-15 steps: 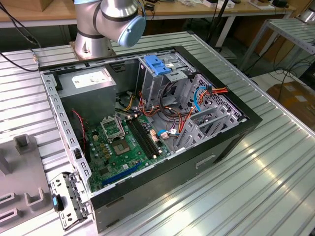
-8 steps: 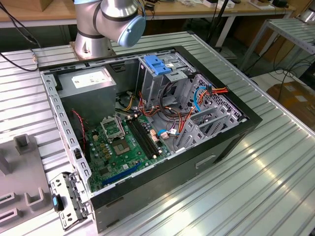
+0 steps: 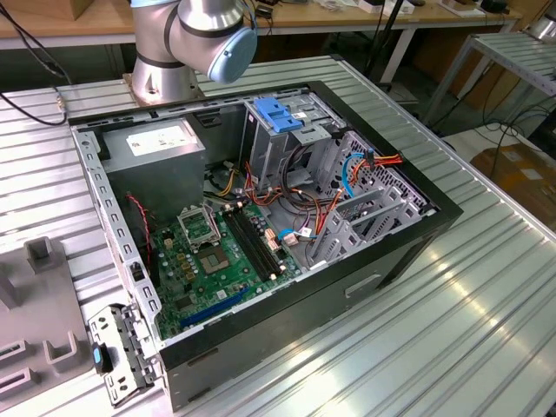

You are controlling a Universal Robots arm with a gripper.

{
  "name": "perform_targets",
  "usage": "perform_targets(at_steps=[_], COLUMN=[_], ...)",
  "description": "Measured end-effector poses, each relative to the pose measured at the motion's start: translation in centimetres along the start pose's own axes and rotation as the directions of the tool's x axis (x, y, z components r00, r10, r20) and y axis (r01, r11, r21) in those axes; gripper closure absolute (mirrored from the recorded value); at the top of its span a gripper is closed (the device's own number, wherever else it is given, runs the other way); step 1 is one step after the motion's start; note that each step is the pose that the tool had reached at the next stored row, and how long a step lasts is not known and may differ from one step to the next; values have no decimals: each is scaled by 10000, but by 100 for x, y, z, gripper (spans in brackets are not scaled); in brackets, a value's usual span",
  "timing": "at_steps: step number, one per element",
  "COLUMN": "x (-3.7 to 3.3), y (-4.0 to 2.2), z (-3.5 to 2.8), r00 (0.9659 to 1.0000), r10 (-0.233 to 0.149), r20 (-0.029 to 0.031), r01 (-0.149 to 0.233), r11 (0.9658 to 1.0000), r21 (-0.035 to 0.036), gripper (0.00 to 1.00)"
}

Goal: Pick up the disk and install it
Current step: 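Pick up the disk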

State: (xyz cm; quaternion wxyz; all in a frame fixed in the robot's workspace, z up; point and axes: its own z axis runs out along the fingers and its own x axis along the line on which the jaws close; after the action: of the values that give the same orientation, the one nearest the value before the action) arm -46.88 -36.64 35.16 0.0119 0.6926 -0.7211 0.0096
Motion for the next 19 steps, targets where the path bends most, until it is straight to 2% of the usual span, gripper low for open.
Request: perform_targets(at_steps=[19], x=[3], y=[0], z=[-83], r00=[10000], r10=[0], r20=[1], r01=[0], r11=[10000], r21=[0], gripper=[63])
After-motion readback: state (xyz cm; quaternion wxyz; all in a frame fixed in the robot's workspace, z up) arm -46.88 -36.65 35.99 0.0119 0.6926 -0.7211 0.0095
